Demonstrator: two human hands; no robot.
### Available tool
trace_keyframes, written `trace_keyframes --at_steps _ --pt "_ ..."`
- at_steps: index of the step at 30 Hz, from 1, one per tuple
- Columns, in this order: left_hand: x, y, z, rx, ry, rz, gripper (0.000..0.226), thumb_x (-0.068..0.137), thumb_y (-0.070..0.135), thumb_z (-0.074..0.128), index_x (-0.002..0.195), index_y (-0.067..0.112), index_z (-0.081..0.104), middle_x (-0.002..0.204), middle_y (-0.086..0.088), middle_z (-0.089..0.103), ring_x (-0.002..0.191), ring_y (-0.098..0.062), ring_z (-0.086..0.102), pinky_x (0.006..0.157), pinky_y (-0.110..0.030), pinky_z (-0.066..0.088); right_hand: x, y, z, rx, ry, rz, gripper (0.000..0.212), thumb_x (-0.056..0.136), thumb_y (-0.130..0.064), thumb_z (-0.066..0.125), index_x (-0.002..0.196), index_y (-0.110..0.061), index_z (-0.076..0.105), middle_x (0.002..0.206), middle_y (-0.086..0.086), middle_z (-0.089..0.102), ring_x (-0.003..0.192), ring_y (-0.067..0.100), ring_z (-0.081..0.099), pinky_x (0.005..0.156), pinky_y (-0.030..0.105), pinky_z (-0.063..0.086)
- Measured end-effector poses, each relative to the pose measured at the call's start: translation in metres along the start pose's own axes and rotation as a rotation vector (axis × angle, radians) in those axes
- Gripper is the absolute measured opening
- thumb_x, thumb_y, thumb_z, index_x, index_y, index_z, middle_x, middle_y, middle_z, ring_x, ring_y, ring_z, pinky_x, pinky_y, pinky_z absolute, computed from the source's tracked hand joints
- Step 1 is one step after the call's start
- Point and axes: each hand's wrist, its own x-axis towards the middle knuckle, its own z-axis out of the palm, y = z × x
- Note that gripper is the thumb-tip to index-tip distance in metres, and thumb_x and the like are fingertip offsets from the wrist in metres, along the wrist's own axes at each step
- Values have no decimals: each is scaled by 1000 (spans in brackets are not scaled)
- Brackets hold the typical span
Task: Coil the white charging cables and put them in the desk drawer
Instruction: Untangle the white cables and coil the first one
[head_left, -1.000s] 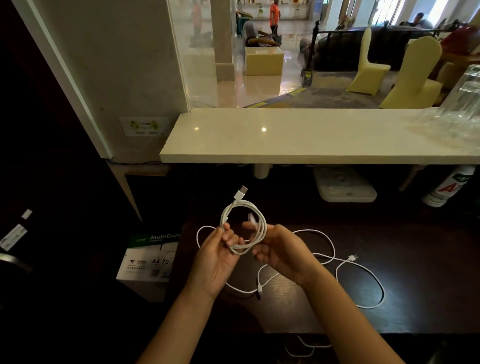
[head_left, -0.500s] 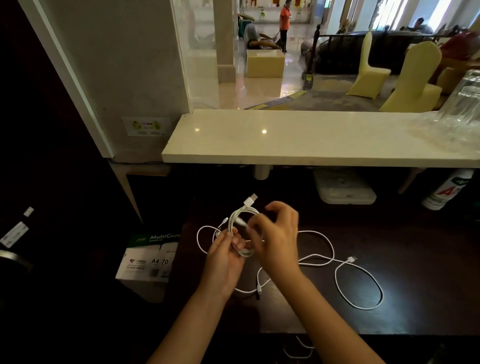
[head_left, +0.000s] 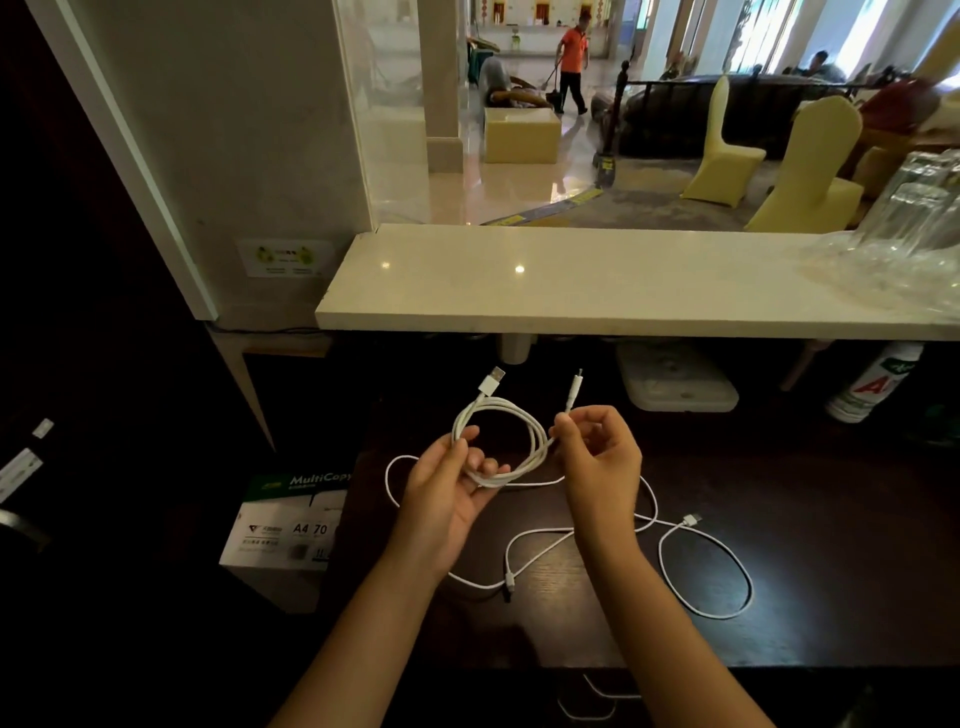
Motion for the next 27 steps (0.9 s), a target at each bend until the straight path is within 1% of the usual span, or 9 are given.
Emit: trace_keyframes --at_steps 4,10,13,16,19,21,23,25,27 --pt "2 4 -9 327 -5 17 21 95 7 41 111 6 56 84 -5 58 76 -13 68 66 -27 58 2 3 -5 -57 -34 -7 16 87 -10 60 75 -19 55 69 6 60 63 18 56 60 30 47" --pt "3 6 -8 492 -103 47 37 94 0 40 121 22 51 73 -4 57 69 -10 68 72 -30 59 15 13 -13 -136 -118 80 14 86 -10 59 74 -17 58 66 12 60 57 17 57 56 32 48" --pt "2 4 -8 596 -174 83 39 94 0 39 118 27 54 71 -6 57 69 -7 66 72 -27 57 21 21 -15 -234 -141 223 12 84 -6 58 88 -12 68 64 6 64 58 19 62 62 37 55" --pt "0 0 -10 692 -225 86 37 95 3 41 115 32 53 69 -2 61 71 -6 66 72 -25 56 27 27 -13 -430 -351 326 19 84 -5 55 90 -10 73 65 5 66 65 26 66 71 45 58" --pt "-1 -1 -15 671 -248 36 39 95 3 41 113 35 55 66 4 61 72 -9 66 73 -27 56 28 17 -15 -557 -649 381 27 88 -2 46 93 -10 72 59 3 59 52 16 58 52 27 52" --pt "-1 2 -19 639 -236 -1 39 94 3 41 114 33 55 67 3 61 72 -11 67 70 -28 56 29 14 -20 -487 -774 434 33 88 4 40 92 -9 69 59 3 57 47 11 54 44 19 44" --pt "0 3 -23 614 -208 -36 38 94 2 42 116 31 55 70 0 60 73 -14 68 70 -29 57 31 17 -24 -299 -823 514 29 89 2 41 90 -8 69 62 3 58 52 10 54 50 20 42" --pt "2 1 -25 593 -168 -62 37 94 2 42 118 26 55 73 -3 59 74 -15 69 71 -30 57 29 22 -22 -95 -755 569 28 89 0 42 83 -9 69 64 2 57 56 10 53 58 25 41" --pt "4 -2 -24 572 -129 -78 35 94 2 43 125 14 54 75 -6 58 73 -14 70 70 -29 57 23 23 -13 60 -606 602 29 85 3 41 76 -8 66 62 3 54 52 9 50 55 23 40"
